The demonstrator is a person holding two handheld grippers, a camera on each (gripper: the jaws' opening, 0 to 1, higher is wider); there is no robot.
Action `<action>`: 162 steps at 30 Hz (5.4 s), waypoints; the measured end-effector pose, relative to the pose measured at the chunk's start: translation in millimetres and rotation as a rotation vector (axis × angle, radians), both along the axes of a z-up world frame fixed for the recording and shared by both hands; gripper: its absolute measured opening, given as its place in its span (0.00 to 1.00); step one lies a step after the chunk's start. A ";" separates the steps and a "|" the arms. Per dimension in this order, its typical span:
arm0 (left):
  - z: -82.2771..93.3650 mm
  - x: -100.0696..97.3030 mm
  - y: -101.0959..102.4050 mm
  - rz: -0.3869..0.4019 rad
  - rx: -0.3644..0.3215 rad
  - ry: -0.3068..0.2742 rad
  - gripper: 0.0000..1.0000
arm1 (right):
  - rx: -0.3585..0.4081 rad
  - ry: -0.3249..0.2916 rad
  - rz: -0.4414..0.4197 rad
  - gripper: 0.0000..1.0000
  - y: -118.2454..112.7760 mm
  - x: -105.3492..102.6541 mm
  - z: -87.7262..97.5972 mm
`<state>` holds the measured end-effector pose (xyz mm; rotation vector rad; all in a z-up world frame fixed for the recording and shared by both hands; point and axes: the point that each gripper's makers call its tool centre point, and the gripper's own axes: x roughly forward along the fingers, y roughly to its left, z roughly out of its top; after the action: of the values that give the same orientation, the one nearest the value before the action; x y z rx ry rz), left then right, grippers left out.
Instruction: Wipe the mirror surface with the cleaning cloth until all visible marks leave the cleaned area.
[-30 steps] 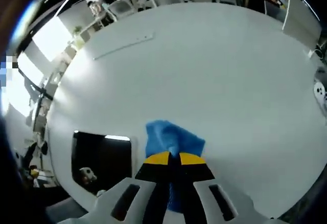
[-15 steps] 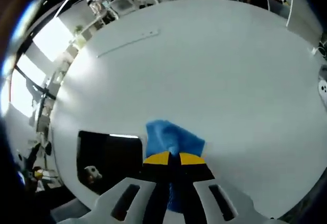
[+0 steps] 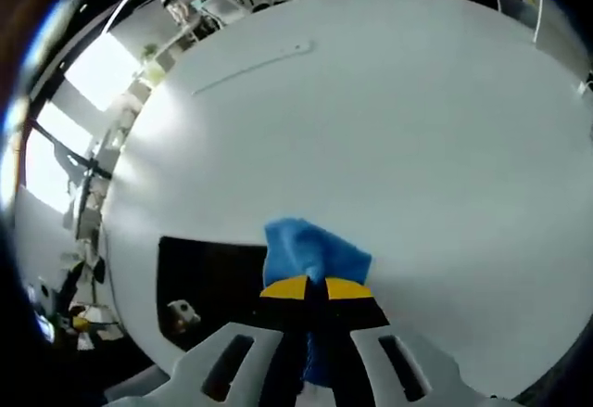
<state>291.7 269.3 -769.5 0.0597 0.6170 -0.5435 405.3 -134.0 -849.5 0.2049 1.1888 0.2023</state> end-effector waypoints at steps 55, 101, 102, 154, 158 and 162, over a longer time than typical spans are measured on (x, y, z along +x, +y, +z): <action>-9.8 2.9 8.9 -0.104 -0.009 0.027 0.99 | 0.041 0.056 0.089 0.00 136.9 -3.1 -15.3; -9.6 0.7 14.0 -0.103 0.007 0.017 1.00 | 0.054 0.064 0.223 0.00 218.9 -8.7 -17.6; -9.8 0.4 12.7 -0.105 0.007 0.017 1.00 | 0.055 0.064 0.224 0.00 218.9 -11.0 -16.9; -0.2 -5.2 -3.3 -0.067 -0.008 -0.028 1.00 | 0.031 0.070 0.281 0.00 167.5 -50.4 -18.7; 0.3 -7.9 -4.8 -0.059 -0.010 -0.029 1.00 | 0.029 0.066 0.266 0.00 153.2 -51.8 -18.9; 0.4 -10.8 -7.6 -0.058 -0.007 -0.030 1.00 | 0.027 0.065 0.250 0.00 138.7 -52.4 -19.7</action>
<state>280.9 261.7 -769.1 0.0795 0.5859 -0.5996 353.0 4.7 -869.1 0.0860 1.2764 0.4337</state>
